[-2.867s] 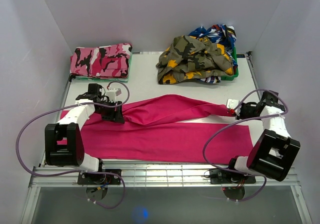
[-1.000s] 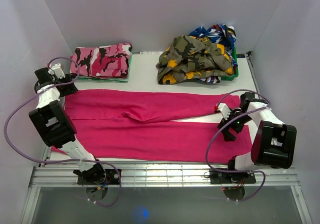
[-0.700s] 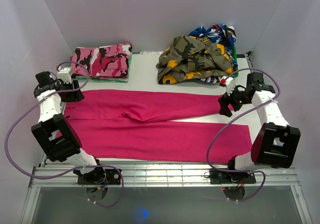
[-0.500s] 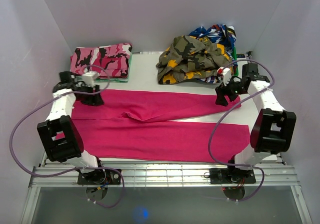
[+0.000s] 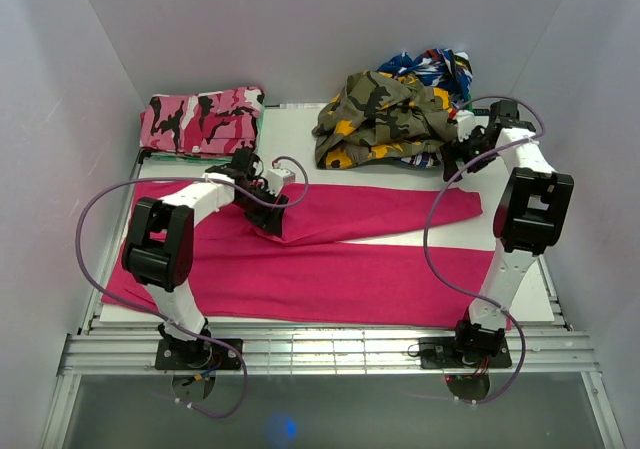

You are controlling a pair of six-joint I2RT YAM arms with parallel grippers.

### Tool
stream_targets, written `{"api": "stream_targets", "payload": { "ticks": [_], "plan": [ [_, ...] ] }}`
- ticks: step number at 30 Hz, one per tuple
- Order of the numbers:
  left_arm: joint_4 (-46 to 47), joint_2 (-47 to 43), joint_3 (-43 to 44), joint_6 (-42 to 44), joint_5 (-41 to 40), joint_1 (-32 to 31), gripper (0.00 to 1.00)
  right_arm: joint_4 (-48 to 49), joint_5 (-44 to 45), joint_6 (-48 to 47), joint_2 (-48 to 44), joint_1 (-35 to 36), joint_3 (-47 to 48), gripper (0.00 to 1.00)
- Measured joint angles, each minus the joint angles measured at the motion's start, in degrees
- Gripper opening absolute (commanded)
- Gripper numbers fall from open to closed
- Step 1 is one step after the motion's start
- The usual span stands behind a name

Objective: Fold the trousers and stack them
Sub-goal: Flatten the trousers out

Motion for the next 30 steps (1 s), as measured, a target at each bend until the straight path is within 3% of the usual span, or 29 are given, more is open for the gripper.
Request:
{"api": "stream_targets", "payload": {
  "ticks": [5, 15, 22, 25, 26, 28, 29, 30],
  "plan": [
    [1.03, 2.89, 0.00, -1.60, -2.82, -1.95, 0.60, -1.88, 2.19, 2.45, 6.73, -2.12, 5.14, 0.93],
    [2.75, 2.95, 0.00, -3.39, -5.29, -2.08, 0.60, -10.60, -0.39, 5.03, 12.68, -5.31, 10.05, 0.57],
    [3.52, 3.21, 0.02, -4.72, -5.95, -2.14, 0.60, -16.87, -6.62, 5.11, 14.01, -5.38, 11.13, 0.55],
    [3.67, 3.37, 0.17, -5.22, -5.99, -2.14, 0.60, -18.40, -8.35, 5.16, 14.71, -5.38, 12.17, 0.42],
    [3.72, 3.39, 0.24, -5.42, -6.01, -2.14, 0.60, -18.80, -8.79, 5.22, 14.93, -5.38, 12.37, 0.32],
    [3.85, 3.39, 0.26, -5.70, -6.19, -2.14, 0.60, -19.39, -9.55, 5.18, 15.21, -5.38, 12.63, 0.21],
    [3.85, 3.39, 0.28, -5.86, -6.29, -2.14, 0.60, -19.67, -9.94, 5.33, 15.30, -5.38, 12.74, 0.09],
    [3.85, 3.39, 0.28, -5.99, -6.36, -2.14, 0.60, -19.93, -10.29, 5.18, 15.30, -5.38, 12.76, 0.08]
  ]
}}
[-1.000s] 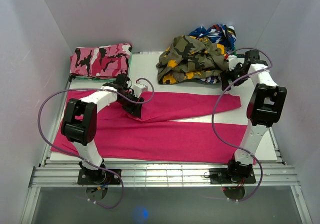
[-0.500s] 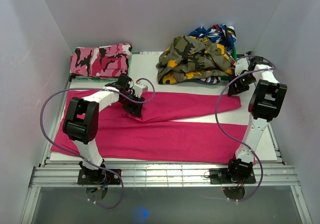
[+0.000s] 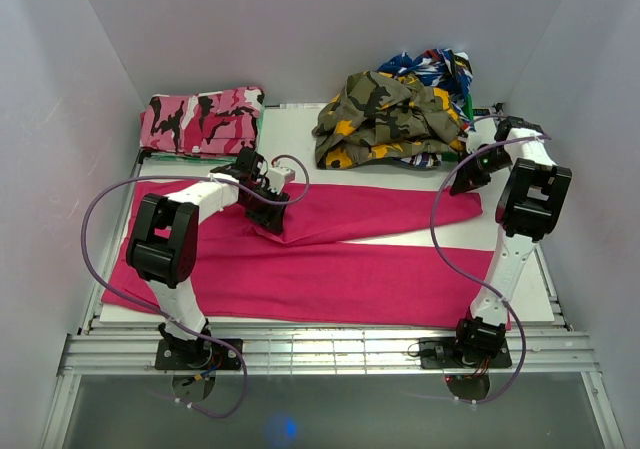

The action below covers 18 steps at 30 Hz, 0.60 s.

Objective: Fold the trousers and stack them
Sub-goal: Flatten the trousers out

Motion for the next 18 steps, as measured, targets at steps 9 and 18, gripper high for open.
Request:
{"api": "stream_targets", "payload": {
  "ticks": [9, 18],
  "plan": [
    [0.37, 0.11, 0.00, -0.90, -0.72, 0.00, 0.60, -1.14, -5.53, -5.99, -5.27, -1.09, -0.92, 0.08],
    [0.20, 0.11, -0.04, -2.67, -0.68, 0.07, 0.59, -4.79, -8.70, -42.73, -35.41, -7.34, -23.82, 0.11]
  ]
}}
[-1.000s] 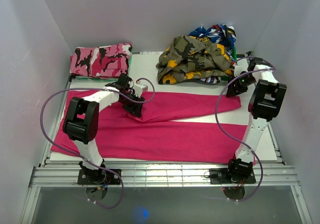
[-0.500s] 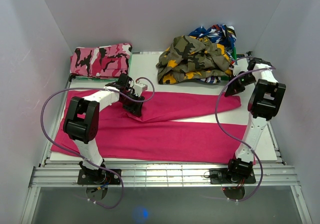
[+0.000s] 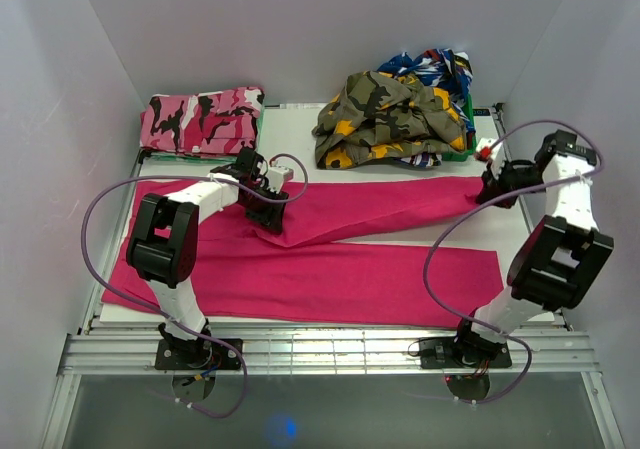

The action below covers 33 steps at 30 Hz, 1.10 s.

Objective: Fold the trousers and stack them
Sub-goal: Flatten the trousers out

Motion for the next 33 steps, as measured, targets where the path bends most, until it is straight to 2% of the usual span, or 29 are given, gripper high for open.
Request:
{"api": "stream_targets", "payload": {
  "ticks": [1, 2, 4, 7, 8, 10, 12, 13, 16, 19, 20, 21, 24, 28, 30, 33],
  "plan": [
    [-0.15, 0.00, -0.02, -0.22, 0.11, 0.07, 0.59, 0.44, 0.63, -4.11, -2.69, -0.92, -3.54, 0.16],
    [-0.33, -0.02, -0.02, -0.37, 0.17, 0.07, 0.60, 1.22, 1.66, -8.15, -4.83, -1.90, -7.02, 0.31],
    [-0.74, -0.15, -0.02, -0.61, 0.37, 0.20, 0.63, 3.39, 4.39, -14.51, -7.19, -3.37, -13.27, 0.46],
    [-1.90, -0.87, -0.13, -0.85, 0.63, 0.68, 0.66, 6.38, 7.89, -22.34, -7.58, -5.42, -18.60, 0.59],
    [-2.38, -1.36, -0.15, -0.87, 0.87, 1.16, 0.66, 7.04, 8.72, -24.24, -7.67, -6.29, -19.43, 0.73],
    [-3.37, -2.67, -0.15, -0.90, 1.60, 2.45, 0.66, 8.44, 9.79, -27.02, -8.24, -8.02, -19.71, 0.77],
    [-4.33, -4.70, -0.15, -0.83, 2.14, 3.61, 0.67, 9.46, 10.29, -27.76, -9.20, -9.70, -18.75, 0.88],
    [-4.79, -5.88, -0.15, -0.83, 2.21, 4.15, 0.67, 9.64, 10.32, -27.12, -9.31, -10.23, -17.55, 0.89],
    [-5.22, -9.01, -0.13, -0.81, 2.16, 4.81, 0.67, 9.25, 9.09, -22.14, -8.35, -10.80, -11.50, 0.86],
    [-4.94, -10.29, -0.11, -1.03, 1.51, 4.79, 0.67, 9.79, 7.17, -12.63, -7.45, -8.68, -5.79, 0.69],
    [-4.76, -10.14, -0.11, -1.27, 1.07, 4.79, 0.67, 10.56, 6.95, -8.94, -7.48, -7.06, -5.25, 0.56],
    [-4.63, -9.81, -0.11, -1.55, 0.57, 4.74, 0.67, 11.47, 6.86, -5.38, -7.50, -5.11, -5.44, 0.53],
    [-3.98, -7.98, -0.07, -2.64, -0.83, 4.70, 0.66, 16.50, 8.46, 6.05, -7.74, 2.14, -10.86, 0.45],
    [-2.89, -2.97, 0.76, -4.61, -2.86, 4.72, 0.65, 22.69, 12.96, 16.33, -6.51, 10.47, -21.27, 0.37],
    [-1.99, 0.04, 1.31, -5.66, -4.00, 4.72, 0.64, 24.37, 15.37, 19.82, -3.87, 12.13, -23.21, 0.33],
    [-0.46, 2.14, 3.15, -7.63, -5.40, 4.72, 0.63, 29.22, 18.58, 23.52, 1.90, 12.39, -22.99, 0.32]
  ]
}}
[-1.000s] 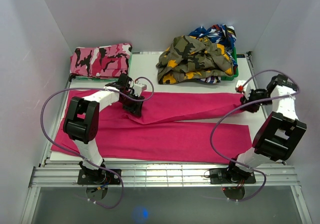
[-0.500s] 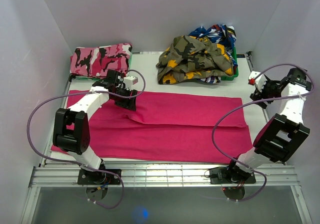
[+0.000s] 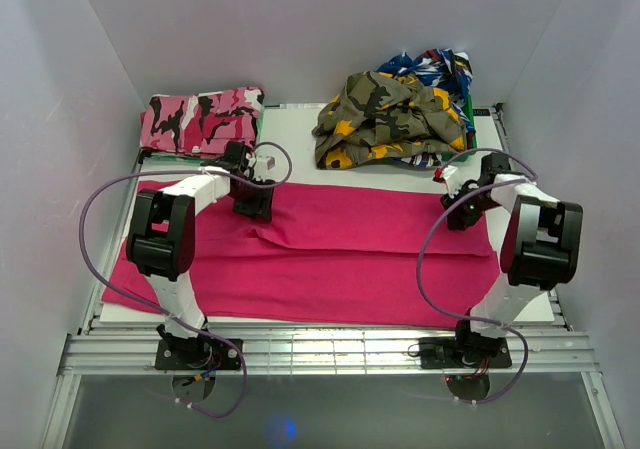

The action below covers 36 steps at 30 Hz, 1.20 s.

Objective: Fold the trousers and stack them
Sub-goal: Flatten the trousers out

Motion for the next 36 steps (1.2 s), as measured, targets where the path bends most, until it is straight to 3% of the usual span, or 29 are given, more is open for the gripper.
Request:
{"api": "stream_targets", "payload": {
  "ticks": [10, 18, 23, 27, 31, 36],
  "plan": [
    [5.88, 5.03, 5.66, -7.82, -3.43, 0.00, 0.66, 10.88, 5.97, 8.44, 15.26, 0.44, 16.63, 0.33],
    [6.19, 4.63, 6.82, -8.04, -2.23, 0.33, 0.73, 7.54, 7.54, 9.94, 10.62, 0.81, 20.04, 0.62],
    [-0.17, -3.93, 5.66, -1.18, 2.64, 4.09, 0.75, -3.93, 3.32, 6.08, -6.73, 0.79, 14.60, 0.59],
    [-5.70, -12.61, 3.21, 6.82, 6.51, 13.38, 0.75, -13.14, -0.15, 1.86, -16.65, 1.36, 6.10, 0.55],
    [-10.36, -19.43, -3.50, 16.85, 6.47, 22.23, 0.75, -19.30, 0.31, -1.09, -17.25, 1.92, -6.95, 0.54],
    [-14.45, -23.47, -14.05, 27.39, 5.09, 26.01, 0.73, -19.96, 5.09, -2.08, -16.72, 1.92, -17.53, 0.51]
  ]
}}
